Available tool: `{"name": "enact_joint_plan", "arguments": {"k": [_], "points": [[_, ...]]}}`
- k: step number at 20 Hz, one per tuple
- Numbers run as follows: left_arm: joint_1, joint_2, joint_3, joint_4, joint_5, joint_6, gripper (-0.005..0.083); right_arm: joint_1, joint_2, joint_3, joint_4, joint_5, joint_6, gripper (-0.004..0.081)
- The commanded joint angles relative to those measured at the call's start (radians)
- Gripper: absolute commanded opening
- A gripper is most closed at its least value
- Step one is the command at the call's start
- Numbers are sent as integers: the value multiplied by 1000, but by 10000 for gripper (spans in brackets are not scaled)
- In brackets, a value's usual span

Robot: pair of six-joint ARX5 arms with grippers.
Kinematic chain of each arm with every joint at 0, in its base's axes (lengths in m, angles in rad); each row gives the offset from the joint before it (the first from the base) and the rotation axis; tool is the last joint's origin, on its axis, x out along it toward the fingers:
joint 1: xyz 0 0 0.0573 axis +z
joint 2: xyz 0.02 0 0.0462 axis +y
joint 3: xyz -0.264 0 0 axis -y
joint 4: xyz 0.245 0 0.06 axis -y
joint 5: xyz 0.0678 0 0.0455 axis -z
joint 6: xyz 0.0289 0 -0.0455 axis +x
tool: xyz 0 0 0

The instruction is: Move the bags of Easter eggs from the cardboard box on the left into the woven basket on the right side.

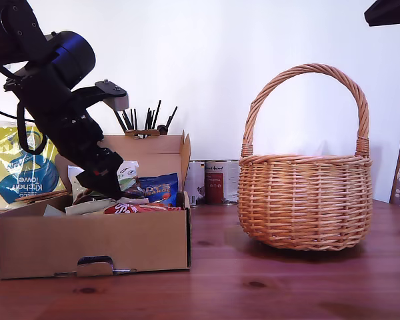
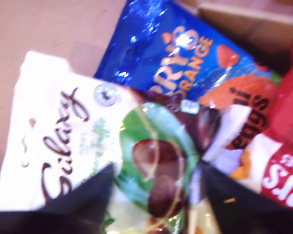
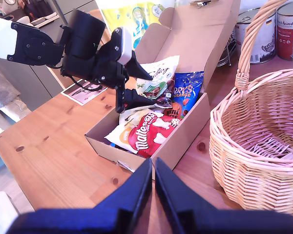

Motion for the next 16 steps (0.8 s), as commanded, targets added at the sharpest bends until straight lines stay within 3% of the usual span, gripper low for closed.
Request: {"name": "enact_joint_plan", "arguments": {"k": [1, 11, 12, 15, 16], "points": [[8, 55, 5, 24, 17, -1, 766, 3, 0, 6, 10, 0, -6, -12], [11, 153, 5, -52, 68, -27, 732, 3, 0, 6, 10, 0, -5, -12], [10, 153, 5, -61, 68, -23, 660, 3, 0, 6, 10, 0, -5, -12], [10, 153, 5, -87, 68, -23, 209, 3, 0, 6, 10, 0, -4, -12], [10, 153, 5, -90, 68, -24, 112, 3, 0, 6, 10, -1, -4, -12]]}}
